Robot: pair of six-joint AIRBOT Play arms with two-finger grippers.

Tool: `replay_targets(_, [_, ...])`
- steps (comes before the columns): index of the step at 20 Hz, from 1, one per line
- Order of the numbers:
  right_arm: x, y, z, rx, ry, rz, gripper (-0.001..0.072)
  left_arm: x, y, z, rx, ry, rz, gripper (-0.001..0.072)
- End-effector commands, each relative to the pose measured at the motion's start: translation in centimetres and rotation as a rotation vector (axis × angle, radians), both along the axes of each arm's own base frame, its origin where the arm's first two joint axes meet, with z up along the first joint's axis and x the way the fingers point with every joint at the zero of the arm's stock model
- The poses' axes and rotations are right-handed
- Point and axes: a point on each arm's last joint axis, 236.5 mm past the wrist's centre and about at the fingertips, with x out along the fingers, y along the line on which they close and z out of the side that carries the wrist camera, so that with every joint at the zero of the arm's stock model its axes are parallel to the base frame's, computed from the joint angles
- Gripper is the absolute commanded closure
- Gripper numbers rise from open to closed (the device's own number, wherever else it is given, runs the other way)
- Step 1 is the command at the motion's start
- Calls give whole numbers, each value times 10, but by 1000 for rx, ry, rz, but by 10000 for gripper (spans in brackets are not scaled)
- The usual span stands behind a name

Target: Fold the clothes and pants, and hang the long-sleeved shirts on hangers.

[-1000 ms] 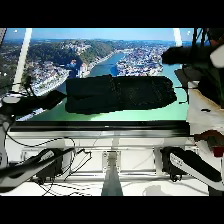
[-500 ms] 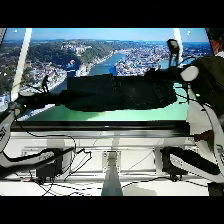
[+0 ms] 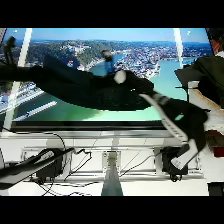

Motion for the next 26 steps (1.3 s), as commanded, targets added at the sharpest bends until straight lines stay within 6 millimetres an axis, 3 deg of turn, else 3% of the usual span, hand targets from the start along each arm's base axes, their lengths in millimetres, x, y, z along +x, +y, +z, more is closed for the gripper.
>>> replay_targets(1, [-55, 98, -10, 79, 87, 65, 687, 4, 5, 41, 28, -113, 47, 673])
replay_targets(3, [-54, 112, 8, 111, 36, 69, 687, 7, 3, 47, 10, -135, 56, 673])
replay_targets(4, [-41, 103, 14, 89, -7, 71, 687, 7, 0, 50, -8, -140, 55, 673])
replay_targets(6, [3, 57, 21, -11, -83, 48, 687, 9, -14, 57, -61, -154, 37, 673])
replay_targets(9, [75, -68, 29, -190, -63, -71, 687, 6, -57, 54, -89, -140, -66, 674])
replay_targets(12, [124, -226, 52, -333, -13, -242, 687, 7, -141, 47, -136, -153, -213, 674])
replay_targets(14, [132, -314, 74, -353, 33, -370, 687, 8, -225, 53, -253, -194, -272, 674])
replay_targets(16, [129, -389, 100, -371, 38, -469, 687, -6, -307, 50, -328, -217, -309, 674])
replay_targets(19, [111, -475, 124, -411, 49, -561, 687, -33, -393, 34, -332, -295, -317, 657])
replay_targets(20, [99, -496, 123, -437, 72, -550, 687, -44, -410, 29, -322, -313, -334, 543])
replay_targets(21, [86, -510, 119, -461, 105, -515, 679, -56, -421, 21, -297, -325, -377, 244])
replay_targets(22, [73, -520, 111, -468, 148, -489, 552, -62, -425, 16, -262, -343, -413, 13])
replay_targets(23, [62, -523, 102, -450, 201, -482, 317, -66, -425, 12, -229, -358, -446, 1])
replay_targets(24, [55, -516, 93, -395, 247, -470, 252, -63, -421, 11, -212, -365, -453, 1])
replay_targets(26, [45, -479, 75, -235, 307, -388, 229, -47, -403, 16, -209, -364, -424, 1])
